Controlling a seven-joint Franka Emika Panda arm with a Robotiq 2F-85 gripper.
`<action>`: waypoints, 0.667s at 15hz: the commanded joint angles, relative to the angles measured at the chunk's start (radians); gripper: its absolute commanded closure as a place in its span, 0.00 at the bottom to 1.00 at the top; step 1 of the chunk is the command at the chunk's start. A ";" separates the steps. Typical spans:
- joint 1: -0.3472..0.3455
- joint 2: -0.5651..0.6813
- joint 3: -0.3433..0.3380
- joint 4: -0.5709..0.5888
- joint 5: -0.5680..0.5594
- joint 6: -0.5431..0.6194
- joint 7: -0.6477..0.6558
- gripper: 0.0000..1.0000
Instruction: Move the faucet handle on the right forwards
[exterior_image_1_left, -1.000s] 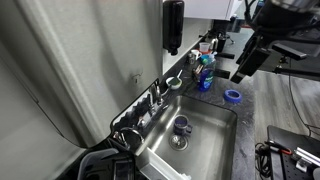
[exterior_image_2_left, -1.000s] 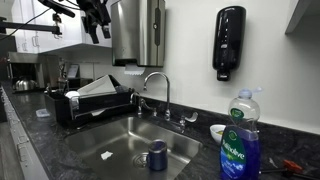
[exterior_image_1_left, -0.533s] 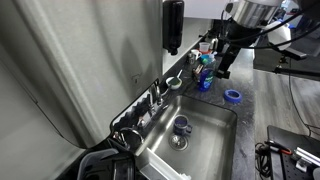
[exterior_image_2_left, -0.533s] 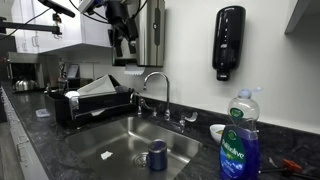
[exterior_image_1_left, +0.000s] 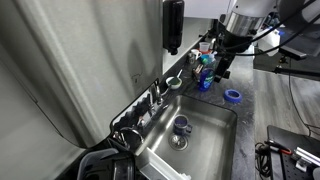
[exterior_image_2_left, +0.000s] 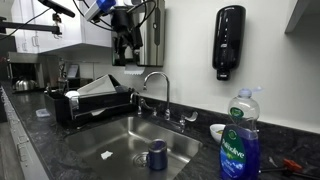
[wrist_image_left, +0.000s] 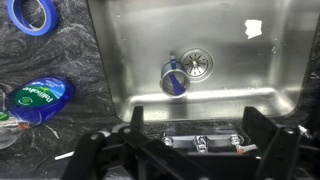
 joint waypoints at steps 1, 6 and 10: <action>-0.006 0.000 0.006 0.001 0.002 -0.002 -0.002 0.00; -0.009 0.095 -0.020 0.055 0.010 0.016 -0.110 0.00; -0.012 0.190 -0.052 0.125 0.010 0.016 -0.323 0.00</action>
